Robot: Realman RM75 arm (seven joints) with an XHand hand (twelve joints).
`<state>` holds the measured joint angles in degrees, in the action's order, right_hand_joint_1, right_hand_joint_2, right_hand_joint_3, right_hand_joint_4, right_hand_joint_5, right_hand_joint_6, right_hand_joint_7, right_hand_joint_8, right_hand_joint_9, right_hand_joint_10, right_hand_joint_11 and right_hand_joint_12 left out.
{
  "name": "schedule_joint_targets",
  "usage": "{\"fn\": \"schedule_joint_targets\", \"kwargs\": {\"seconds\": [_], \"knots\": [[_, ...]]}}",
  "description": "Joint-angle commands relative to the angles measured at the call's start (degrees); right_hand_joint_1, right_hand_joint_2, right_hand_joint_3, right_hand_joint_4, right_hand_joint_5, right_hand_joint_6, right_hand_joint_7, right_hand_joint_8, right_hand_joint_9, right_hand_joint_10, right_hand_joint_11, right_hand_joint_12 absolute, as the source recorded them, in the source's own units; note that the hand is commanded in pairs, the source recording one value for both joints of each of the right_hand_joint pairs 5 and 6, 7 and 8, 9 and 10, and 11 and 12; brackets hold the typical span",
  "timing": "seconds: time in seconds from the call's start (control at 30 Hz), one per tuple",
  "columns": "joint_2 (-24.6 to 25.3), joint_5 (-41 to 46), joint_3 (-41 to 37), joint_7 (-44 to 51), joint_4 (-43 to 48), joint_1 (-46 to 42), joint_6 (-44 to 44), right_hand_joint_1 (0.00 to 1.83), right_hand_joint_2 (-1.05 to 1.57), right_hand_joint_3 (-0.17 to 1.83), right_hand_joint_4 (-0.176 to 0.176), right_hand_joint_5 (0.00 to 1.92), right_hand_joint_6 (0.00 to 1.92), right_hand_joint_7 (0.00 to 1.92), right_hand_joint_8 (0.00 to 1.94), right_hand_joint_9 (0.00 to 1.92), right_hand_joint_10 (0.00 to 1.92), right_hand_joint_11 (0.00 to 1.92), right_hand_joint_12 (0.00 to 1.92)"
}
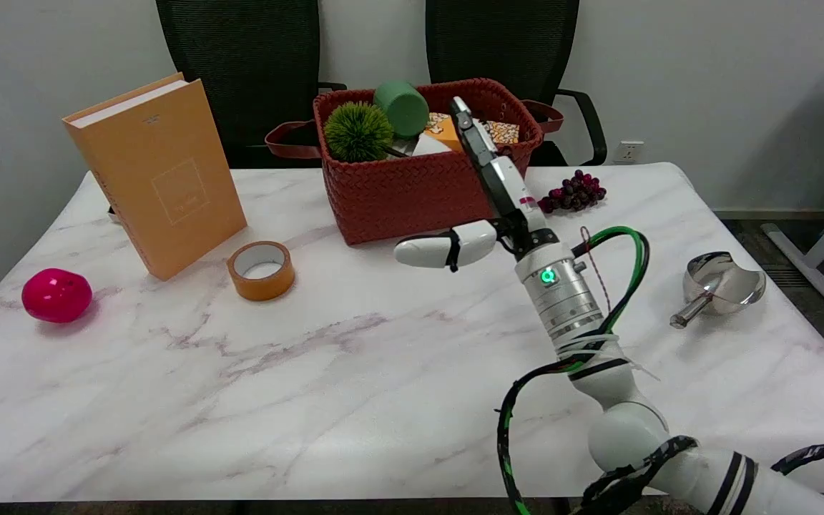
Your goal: Pick up the yellow tape.
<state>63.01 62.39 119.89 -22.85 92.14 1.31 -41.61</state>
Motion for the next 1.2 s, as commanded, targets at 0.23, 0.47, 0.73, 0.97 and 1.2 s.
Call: {"fn": "schedule_joint_targets", "kwargs": {"seconds": [0.23, 0.47, 0.73, 0.97, 1.2], "knots": [[11.28, -2.28, 2.66, -0.04, -4.07, 4.32, 10.81, 0.93, 0.00, 0.32, 0.000, 0.00, 0.00, 0.00, 0.00, 0.00, 0.00, 0.00, 0.00], [14.98, -4.66, 4.17, -0.27, -9.26, 7.84, 13.75, 0.93, 0.01, 0.32, 0.000, 0.00, 0.00, 0.00, 0.00, 0.00, 0.00, 0.00, 0.00], [18.35, -5.00, 6.09, -0.68, -16.24, 12.00, 13.90, 0.92, -0.06, 0.38, 0.000, 0.00, 0.00, 0.00, 0.00, 0.00, 0.00, 0.00, 0.00], [20.49, -5.00, 6.64, -3.92, -21.20, 14.38, 14.15, 0.91, -0.09, 0.39, 0.000, 0.00, 0.00, 0.00, 0.00, 0.00, 0.00, 0.00, 0.00], [22.66, -5.16, 7.61, -6.04, -26.23, 17.43, 14.15, 0.91, -0.12, 0.37, 0.000, 0.00, 0.00, 0.01, 0.01, 0.00, 0.00, 0.00, 0.00]]}}
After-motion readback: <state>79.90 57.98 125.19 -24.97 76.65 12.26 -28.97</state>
